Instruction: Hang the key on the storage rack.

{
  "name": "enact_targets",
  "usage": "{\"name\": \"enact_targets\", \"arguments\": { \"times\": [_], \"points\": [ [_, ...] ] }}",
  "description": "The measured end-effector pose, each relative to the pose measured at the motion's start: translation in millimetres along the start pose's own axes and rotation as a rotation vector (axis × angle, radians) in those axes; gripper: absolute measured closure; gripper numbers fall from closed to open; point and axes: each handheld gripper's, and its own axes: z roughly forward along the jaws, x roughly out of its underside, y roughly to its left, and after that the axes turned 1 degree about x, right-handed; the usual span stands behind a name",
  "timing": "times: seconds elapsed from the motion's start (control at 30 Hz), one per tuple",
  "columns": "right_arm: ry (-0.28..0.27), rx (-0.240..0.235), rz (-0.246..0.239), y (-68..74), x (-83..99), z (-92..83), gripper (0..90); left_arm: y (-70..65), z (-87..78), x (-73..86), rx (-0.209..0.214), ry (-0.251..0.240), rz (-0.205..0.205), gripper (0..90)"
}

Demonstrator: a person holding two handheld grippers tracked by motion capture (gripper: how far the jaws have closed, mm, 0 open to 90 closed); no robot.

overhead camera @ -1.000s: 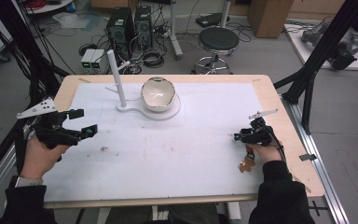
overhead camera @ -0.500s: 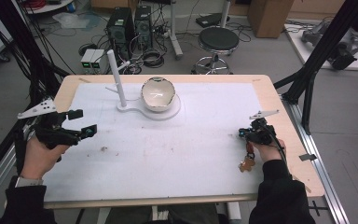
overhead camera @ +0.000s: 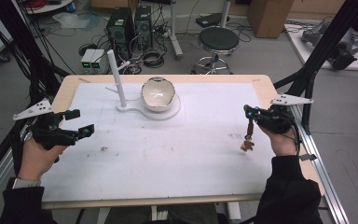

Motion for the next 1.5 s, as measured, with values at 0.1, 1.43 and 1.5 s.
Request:
{"name": "enact_targets", "arguments": {
  "times": [0.1, 1.43, 1.5],
  "points": [
    [-0.071, -0.007, -0.013, 7.5, -16.2, -18.2, 84.7, 0.2, -2.3, 0.8, -0.007, -0.002, -0.004, 1.7],
    [-0.016, -0.262, -0.239, 157.2, -126.4, 150.2, 84.7, -10.5, -20.4, 30.0, -0.131, -0.013, 0.039, 1.7],
    [-0.007, -0.262, -0.255, 170.2, -132.0, 167.5, 84.7, -11.1, -20.8, 31.1, -0.130, -0.009, 0.038, 1.7]
  ]
}}
